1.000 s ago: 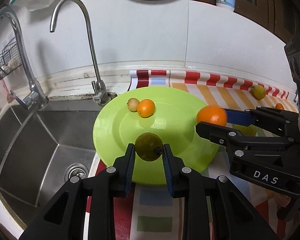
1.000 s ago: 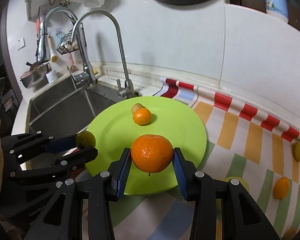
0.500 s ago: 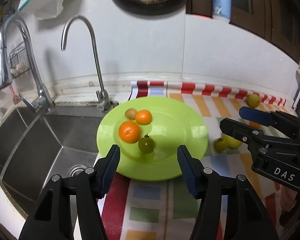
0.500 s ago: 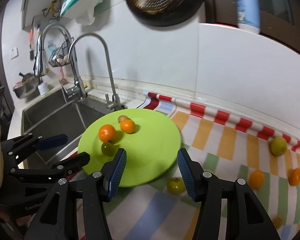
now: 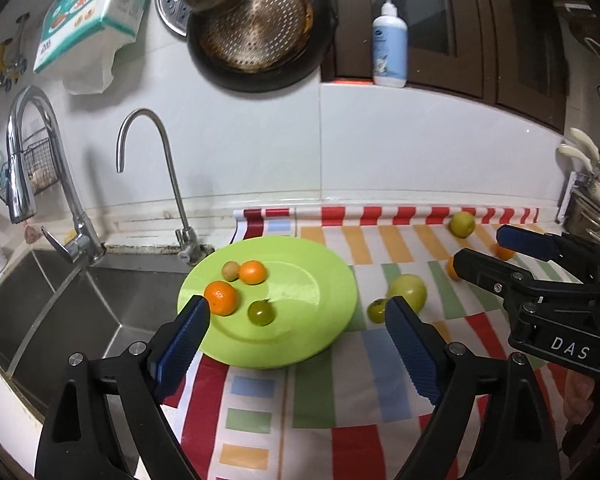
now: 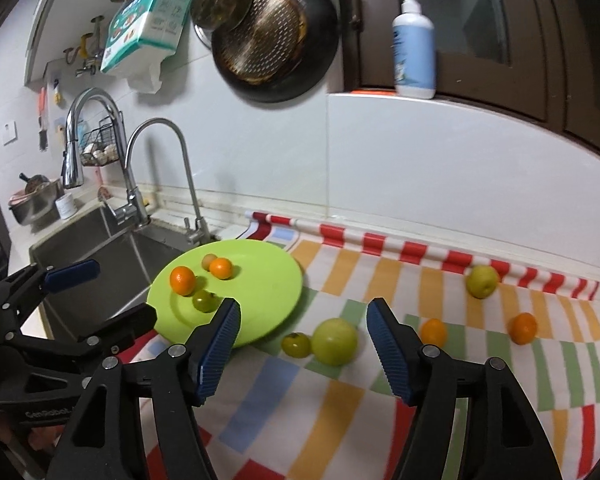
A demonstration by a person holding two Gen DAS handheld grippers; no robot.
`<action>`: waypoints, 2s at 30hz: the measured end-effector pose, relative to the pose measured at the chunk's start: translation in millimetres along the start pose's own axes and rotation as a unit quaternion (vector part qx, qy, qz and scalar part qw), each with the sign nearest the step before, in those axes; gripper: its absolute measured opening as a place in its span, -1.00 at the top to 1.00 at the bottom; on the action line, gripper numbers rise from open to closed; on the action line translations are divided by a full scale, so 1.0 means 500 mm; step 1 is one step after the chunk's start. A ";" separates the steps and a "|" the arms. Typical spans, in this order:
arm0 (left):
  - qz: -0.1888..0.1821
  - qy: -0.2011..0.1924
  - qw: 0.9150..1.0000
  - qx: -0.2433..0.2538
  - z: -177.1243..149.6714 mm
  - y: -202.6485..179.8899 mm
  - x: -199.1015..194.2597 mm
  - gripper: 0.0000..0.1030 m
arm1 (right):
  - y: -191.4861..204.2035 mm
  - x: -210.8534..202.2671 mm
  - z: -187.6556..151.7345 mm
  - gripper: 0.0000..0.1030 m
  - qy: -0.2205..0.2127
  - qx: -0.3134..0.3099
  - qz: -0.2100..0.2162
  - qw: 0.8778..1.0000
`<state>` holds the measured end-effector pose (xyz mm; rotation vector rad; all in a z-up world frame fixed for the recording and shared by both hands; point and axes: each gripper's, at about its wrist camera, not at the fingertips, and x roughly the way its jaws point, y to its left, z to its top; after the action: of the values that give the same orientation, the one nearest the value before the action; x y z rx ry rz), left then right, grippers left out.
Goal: Organize fruits
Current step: 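Lift both open tools away from the plate, then close the left tool on a green tomato while the right tool closes on a yellow-brown fruit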
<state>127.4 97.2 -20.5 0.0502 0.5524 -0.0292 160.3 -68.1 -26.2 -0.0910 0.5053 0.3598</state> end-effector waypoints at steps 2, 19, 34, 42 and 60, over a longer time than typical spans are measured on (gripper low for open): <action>-0.005 -0.005 1.000 0.003 0.000 -0.010 -0.011 -0.77 | -0.007 -0.016 -0.005 -0.38 -0.004 0.004 -0.008 1.000; -0.017 -0.019 0.999 0.029 -0.025 -0.089 -0.033 -0.78 | -0.096 -0.108 -0.078 -0.41 0.001 0.063 -0.105 0.992; -0.036 0.028 0.996 0.081 -0.046 -0.139 0.072 -0.51 | -0.188 -0.054 -0.133 -0.41 0.055 0.124 -0.170 0.976; -0.048 0.055 0.993 0.090 -0.051 -0.149 0.142 -0.15 | -0.217 -0.004 -0.157 -0.41 0.088 0.145 -0.177 0.969; -0.068 0.107 0.989 0.073 -0.043 -0.154 0.262 0.33 | -0.256 0.087 -0.169 -0.15 0.140 0.158 -0.179 0.961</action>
<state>224.4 19.7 -110.5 0.1592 0.7667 -0.2001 203.1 -188.7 -121.5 0.0775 0.8058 -0.0936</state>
